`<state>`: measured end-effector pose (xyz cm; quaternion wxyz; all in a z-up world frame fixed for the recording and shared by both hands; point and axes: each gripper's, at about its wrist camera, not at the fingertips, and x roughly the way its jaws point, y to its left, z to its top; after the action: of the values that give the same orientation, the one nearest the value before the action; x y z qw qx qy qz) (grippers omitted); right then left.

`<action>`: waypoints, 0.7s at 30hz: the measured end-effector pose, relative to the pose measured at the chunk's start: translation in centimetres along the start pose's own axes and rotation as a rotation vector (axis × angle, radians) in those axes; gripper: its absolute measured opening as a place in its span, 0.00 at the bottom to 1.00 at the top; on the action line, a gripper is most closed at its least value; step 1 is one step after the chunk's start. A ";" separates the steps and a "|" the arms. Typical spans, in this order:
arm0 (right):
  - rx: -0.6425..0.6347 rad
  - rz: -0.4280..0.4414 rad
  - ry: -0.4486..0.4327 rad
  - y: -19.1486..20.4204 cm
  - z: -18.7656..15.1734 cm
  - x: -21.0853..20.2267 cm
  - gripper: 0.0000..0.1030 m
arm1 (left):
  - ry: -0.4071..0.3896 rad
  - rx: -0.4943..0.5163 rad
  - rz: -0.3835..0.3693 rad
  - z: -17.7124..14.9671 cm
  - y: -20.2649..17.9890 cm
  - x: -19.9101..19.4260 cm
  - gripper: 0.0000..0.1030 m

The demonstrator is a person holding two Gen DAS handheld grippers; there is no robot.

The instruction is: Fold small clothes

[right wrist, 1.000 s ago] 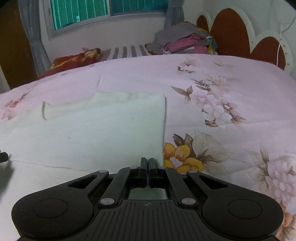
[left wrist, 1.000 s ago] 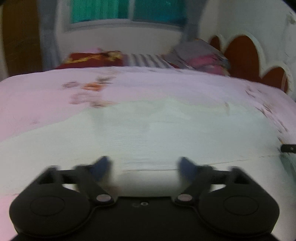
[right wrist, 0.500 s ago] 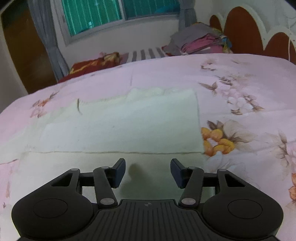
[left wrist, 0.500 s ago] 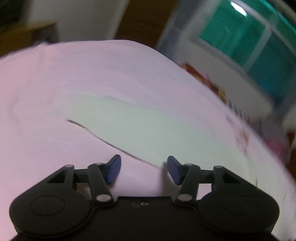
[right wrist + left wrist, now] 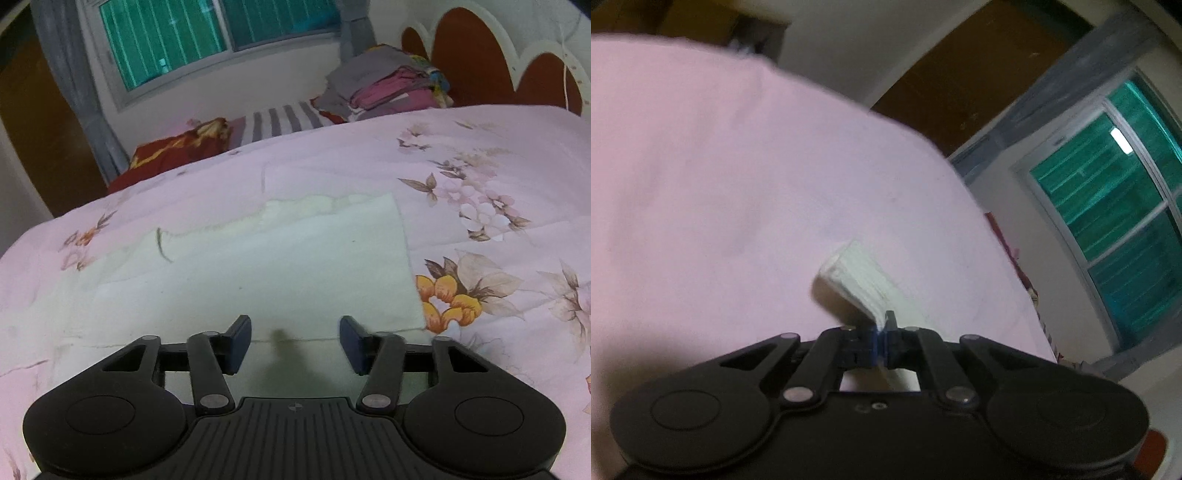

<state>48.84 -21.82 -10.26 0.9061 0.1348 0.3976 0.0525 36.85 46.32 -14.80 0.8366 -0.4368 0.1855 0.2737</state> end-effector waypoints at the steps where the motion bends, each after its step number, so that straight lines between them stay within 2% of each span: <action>1: 0.005 -0.006 0.003 -0.2 0.1 0.0 0.40 | 0.014 0.006 -0.006 -0.4 -0.7 0.3 0.03; 3: 0.015 -0.012 0.000 -0.6 0.0 -0.2 0.40 | 0.046 0.039 -0.016 -0.7 -2.3 1.0 0.03; 11: 0.059 -0.033 -0.011 -2.5 -0.3 -0.9 0.40 | 0.166 0.272 -0.230 -5.4 -14.4 3.1 0.03; 16: 0.093 -0.037 -0.031 -4.1 -0.1 -1.8 0.40 | 0.287 0.464 -0.368 -11.9 -23.5 4.0 0.03; 21: 0.132 -0.039 -0.049 -6.1 0.0 -2.8 0.40 | 0.366 0.710 -0.439 -20.0 -30.2 2.9 0.03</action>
<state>46.83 -28.20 -10.05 0.9055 0.1877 0.3806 0.0053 56.43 16.37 -8.40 0.9262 -0.1931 0.3155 -0.0725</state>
